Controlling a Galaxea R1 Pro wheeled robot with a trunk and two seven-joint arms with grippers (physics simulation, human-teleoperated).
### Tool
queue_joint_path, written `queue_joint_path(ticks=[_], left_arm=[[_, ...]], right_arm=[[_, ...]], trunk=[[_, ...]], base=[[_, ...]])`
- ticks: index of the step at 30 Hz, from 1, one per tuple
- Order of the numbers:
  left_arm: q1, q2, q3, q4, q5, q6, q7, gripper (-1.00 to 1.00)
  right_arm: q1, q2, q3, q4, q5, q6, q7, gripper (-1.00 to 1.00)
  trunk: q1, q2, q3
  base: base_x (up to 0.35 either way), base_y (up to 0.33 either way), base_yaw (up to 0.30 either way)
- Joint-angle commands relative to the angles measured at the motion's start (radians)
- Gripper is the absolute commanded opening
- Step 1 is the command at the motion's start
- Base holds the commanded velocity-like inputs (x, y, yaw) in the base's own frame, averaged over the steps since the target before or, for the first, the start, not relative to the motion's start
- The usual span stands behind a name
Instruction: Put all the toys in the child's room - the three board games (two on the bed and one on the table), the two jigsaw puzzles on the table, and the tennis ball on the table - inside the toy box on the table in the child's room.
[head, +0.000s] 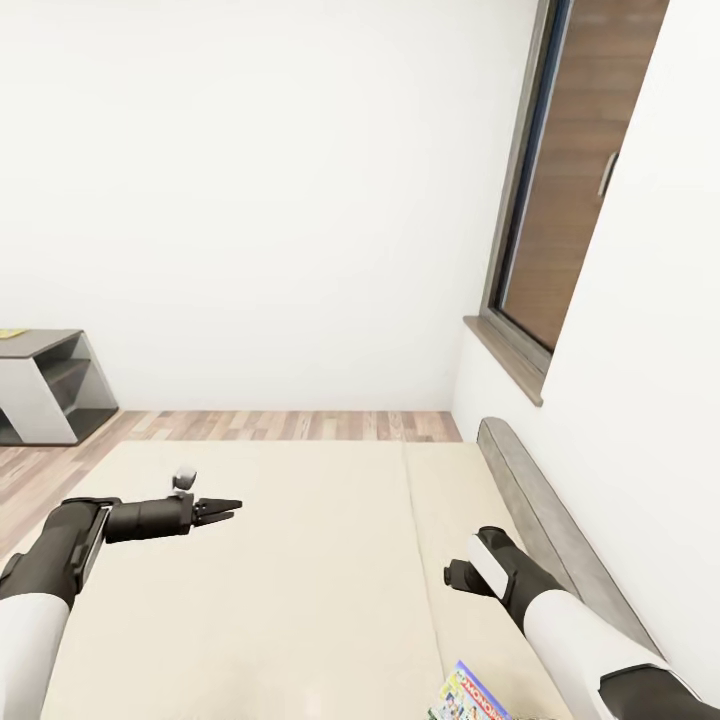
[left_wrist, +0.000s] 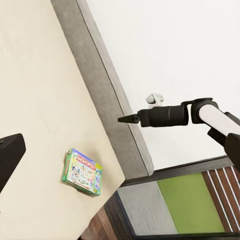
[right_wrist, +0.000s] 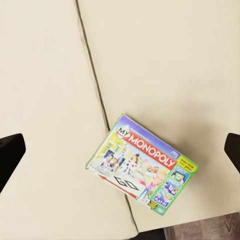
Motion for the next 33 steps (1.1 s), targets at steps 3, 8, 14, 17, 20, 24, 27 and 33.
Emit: queue_joint_path(ticks=[3,8,14,17,20,24,27,33], left_arm=[[-0.001,0.0,0.003,-0.001,-0.012,0.011,-0.009,1.0],[-0.001,0.0,0.003,-0.001,-0.013,0.01,-0.009,1.0],[-0.001,-0.001,0.002,-0.001,-0.013,0.01,-0.009,1.0],[-0.001,-0.001,0.002,-0.001,-0.013,0.011,-0.009,1.0],[-0.001,-0.001,0.002,-0.001,-0.013,0.011,-0.009,1.0],[-0.001,-0.001,0.002,-0.001,-0.013,0.011,-0.009,1.0],[-0.001,-0.001,0.002,-0.001,-0.013,0.01,-0.009,1.0],[-0.001,-0.001,0.002,-0.001,-0.013,0.011,-0.009,1.0]], right_arm=[[-0.001,-0.001,0.007,-0.002,-0.011,0.003,-0.009,1.0],[-0.001,-0.001,0.007,-0.003,-0.011,0.003,-0.009,1.0],[-0.001,-0.001,0.007,-0.003,-0.011,0.004,-0.009,1.0],[-0.001,-0.001,0.005,-0.003,-0.011,0.004,-0.009,1.0],[-0.001,-0.001,0.005,-0.003,-0.011,0.004,-0.009,1.0],[-0.001,-0.001,0.004,-0.004,-0.011,0.003,-0.009,1.0],[-0.001,0.0,0.005,-0.005,-0.011,0.003,-0.009,1.0],[0.0,0.001,0.007,-0.01,-0.011,0.001,-0.009,1.0]], trunk=[[0.001,-0.002,-0.007],[0.001,-0.002,-0.015],[0.001,-0.002,-0.024],[0.001,-0.002,-0.028],[0.001,-0.002,-0.033],[0.001,-0.002,-0.038],[0.001,-0.002,-0.042],[0.001,-0.002,-0.043]], base=[[0.0,0.0,-0.09],[0.0,0.0,-0.143],[0.0,0.0,-0.156],[0.0,0.0,-0.16],[0.0,0.0,-0.161],[0.0,0.0,-0.161],[0.0,0.0,-0.102],[0.0,0.0,-0.03]])
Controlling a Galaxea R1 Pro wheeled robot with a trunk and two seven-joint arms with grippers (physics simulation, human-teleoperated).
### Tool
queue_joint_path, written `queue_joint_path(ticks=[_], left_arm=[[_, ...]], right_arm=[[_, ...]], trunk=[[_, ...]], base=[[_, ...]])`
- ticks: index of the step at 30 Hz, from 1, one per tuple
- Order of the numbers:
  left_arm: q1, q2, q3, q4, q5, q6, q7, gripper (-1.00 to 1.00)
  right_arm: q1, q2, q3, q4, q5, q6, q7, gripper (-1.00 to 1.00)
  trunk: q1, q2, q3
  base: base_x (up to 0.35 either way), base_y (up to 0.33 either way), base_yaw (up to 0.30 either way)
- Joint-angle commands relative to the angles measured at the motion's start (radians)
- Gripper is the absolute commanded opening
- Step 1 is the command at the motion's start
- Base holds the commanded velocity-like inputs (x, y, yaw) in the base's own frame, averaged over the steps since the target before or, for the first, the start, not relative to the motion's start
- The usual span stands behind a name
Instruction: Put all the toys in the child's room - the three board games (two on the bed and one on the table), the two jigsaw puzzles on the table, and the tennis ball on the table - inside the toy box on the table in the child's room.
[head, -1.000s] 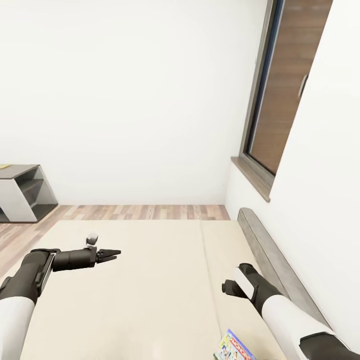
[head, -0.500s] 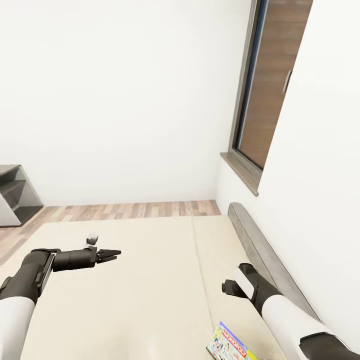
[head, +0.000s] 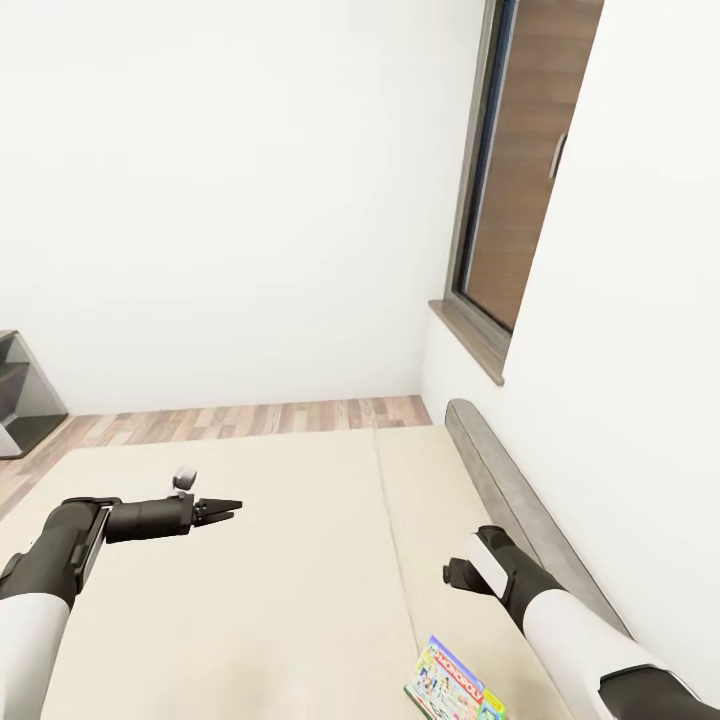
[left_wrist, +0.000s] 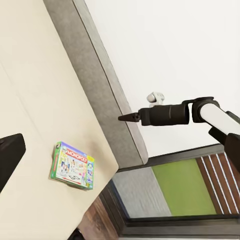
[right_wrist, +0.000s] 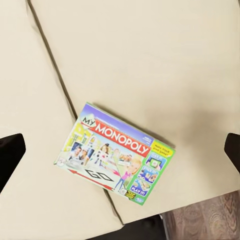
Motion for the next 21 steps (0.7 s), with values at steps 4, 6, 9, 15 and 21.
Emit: queue_joint_path(ticks=[4,6,9,15,21], left_arm=[[-0.001,-0.001,0.003,-0.001,-0.01,0.011,-0.009,1.0],[-0.001,-0.001,0.003,-0.001,-0.01,0.011,-0.009,1.0],[-0.001,-0.001,0.003,-0.001,-0.011,0.011,-0.009,1.0],[-0.002,-0.001,0.003,-0.001,-0.011,0.01,-0.009,1.0],[-0.001,-0.001,0.003,-0.001,-0.011,0.01,-0.009,1.0]], right_arm=[[-0.001,-0.001,0.008,-0.002,-0.011,0.002,-0.009,1.0],[-0.001,-0.001,0.008,-0.002,-0.011,0.002,-0.009,1.0],[-0.001,-0.001,0.014,-0.002,-0.011,0.002,-0.008,1.0],[-0.001,-0.001,0.047,-0.002,-0.011,-0.001,-0.009,1.0],[-0.002,-0.001,0.063,-0.002,-0.011,-0.001,-0.008,1.0]], trunk=[[0.001,-0.002,0.0],[0.001,-0.002,0.001],[0.001,-0.002,0.003],[0.001,-0.002,0.004],[0.001,-0.002,0.004]], base=[[0.0,0.0,0.062],[0.0,0.0,0.116],[0.0,0.0,0.126],[0.0,0.0,0.047],[0.0,0.0,0.008]])
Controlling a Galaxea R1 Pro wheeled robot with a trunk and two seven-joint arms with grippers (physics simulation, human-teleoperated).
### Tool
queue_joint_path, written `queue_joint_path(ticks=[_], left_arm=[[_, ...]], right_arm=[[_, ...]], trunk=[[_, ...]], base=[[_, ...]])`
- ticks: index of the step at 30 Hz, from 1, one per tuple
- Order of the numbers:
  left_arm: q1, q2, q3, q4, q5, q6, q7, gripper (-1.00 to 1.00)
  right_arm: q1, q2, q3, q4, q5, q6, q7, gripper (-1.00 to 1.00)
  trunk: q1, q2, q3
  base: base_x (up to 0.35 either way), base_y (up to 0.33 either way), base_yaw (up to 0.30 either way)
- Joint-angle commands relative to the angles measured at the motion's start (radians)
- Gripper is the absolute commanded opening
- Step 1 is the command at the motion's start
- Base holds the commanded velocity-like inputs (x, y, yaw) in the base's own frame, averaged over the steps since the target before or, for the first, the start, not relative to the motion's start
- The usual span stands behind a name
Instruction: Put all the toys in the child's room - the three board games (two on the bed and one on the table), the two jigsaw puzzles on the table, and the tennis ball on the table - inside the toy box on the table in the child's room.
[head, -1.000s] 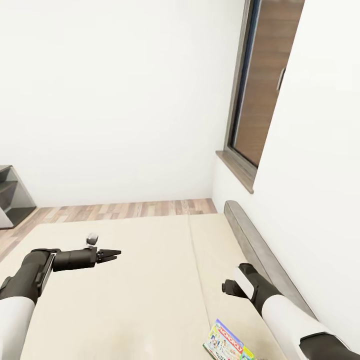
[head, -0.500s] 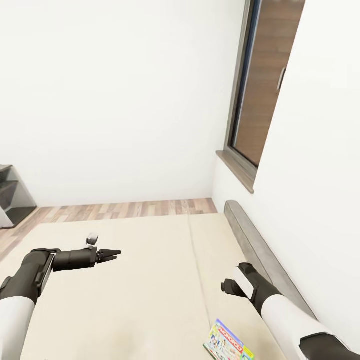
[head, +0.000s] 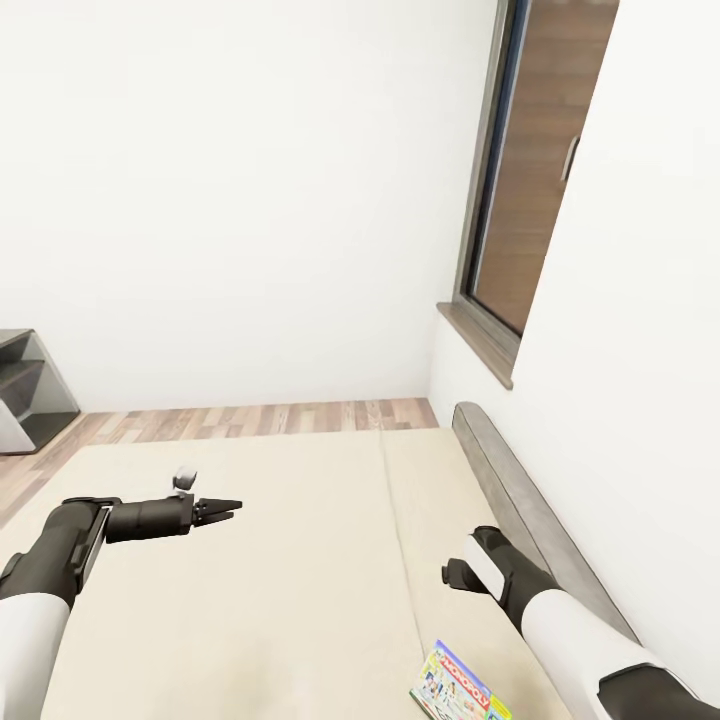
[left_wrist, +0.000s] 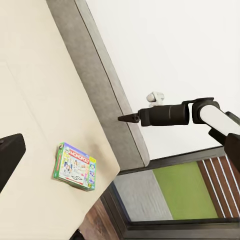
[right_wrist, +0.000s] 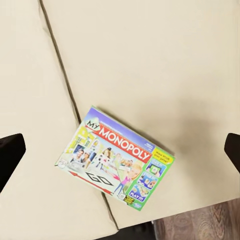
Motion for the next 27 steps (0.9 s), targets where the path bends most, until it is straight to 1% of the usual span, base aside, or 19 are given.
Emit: queue_joint_path(ticks=[1,9,18,27], left_arm=[[-0.001,-0.001,0.003,-0.001,-0.011,0.01,-0.009,1.0],[-0.001,-0.001,0.003,-0.001,-0.011,0.011,-0.009,1.0],[-0.001,-0.001,0.003,-0.001,-0.011,0.011,-0.009,1.0],[-0.001,-0.001,0.003,-0.001,-0.011,0.011,-0.009,1.0]], right_arm=[[-0.001,-0.001,0.008,-0.001,-0.011,0.003,-0.009,1.0],[-0.001,-0.001,0.011,-0.001,-0.011,0.003,-0.009,1.0],[-0.001,-0.001,0.011,-0.001,-0.012,0.003,-0.009,1.0],[-0.001,-0.001,0.011,-0.001,-0.012,0.003,-0.009,1.0]], trunk=[[0.001,-0.002,-0.002],[0.001,-0.002,-0.002],[0.001,-0.002,-0.002],[0.001,-0.002,-0.002]], base=[[0.0,0.0,0.003],[0.0,0.0,0.018],[0.0,0.0,0.219],[0.0,0.0,0.063]])
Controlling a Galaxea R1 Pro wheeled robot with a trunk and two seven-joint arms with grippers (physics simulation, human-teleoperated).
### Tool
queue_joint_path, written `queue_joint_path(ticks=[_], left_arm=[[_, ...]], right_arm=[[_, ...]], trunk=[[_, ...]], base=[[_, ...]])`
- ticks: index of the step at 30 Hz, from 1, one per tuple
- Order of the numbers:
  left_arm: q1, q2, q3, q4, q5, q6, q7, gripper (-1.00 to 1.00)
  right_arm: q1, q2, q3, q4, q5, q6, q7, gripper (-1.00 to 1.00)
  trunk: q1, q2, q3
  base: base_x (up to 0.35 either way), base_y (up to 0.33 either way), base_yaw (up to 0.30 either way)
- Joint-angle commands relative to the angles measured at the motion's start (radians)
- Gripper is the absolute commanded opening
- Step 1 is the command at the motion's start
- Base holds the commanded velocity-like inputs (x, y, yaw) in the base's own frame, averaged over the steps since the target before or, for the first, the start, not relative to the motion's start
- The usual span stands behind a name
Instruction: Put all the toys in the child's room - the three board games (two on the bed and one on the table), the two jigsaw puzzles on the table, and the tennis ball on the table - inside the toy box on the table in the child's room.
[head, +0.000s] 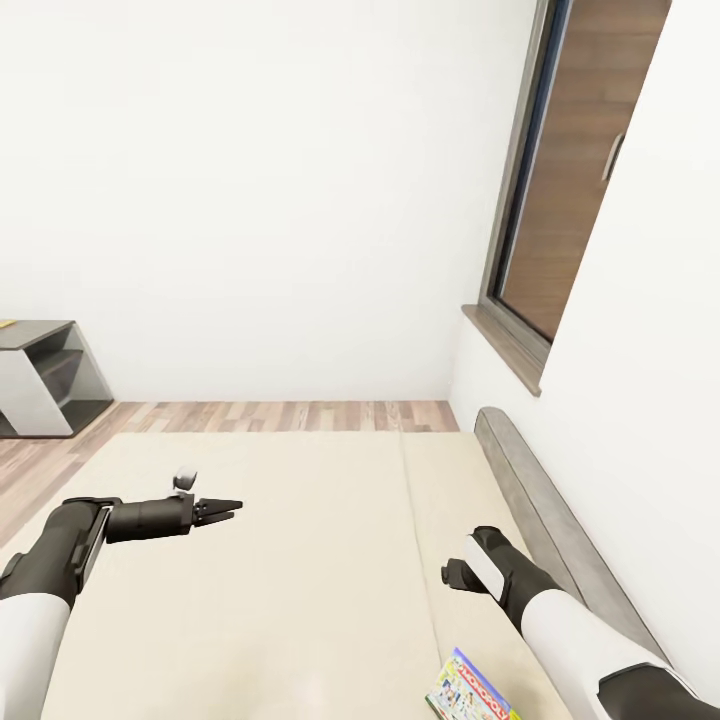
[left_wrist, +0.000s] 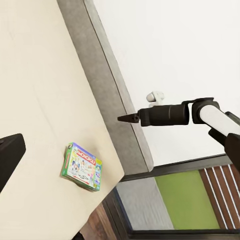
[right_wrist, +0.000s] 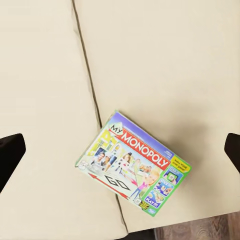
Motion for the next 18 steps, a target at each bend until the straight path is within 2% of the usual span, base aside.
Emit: queue_joint_path(ticks=[1,18], left_arm=[[-0.001,-0.001,0.003,-0.001,-0.01,0.011,-0.009,1.0],[-0.001,-0.003,0.003,-0.001,-0.011,0.011,-0.009,1.0]], right_arm=[[-0.001,-0.001,0.008,-0.001,-0.011,0.003,-0.009,1.0],[-0.001,-0.001,0.008,-0.001,-0.011,0.003,-0.009,1.0]], trunk=[[0.001,-0.002,-0.002],[0.001,-0.002,-0.002]], base=[[0.0,0.0,0.012],[0.0,0.0,0.001]])
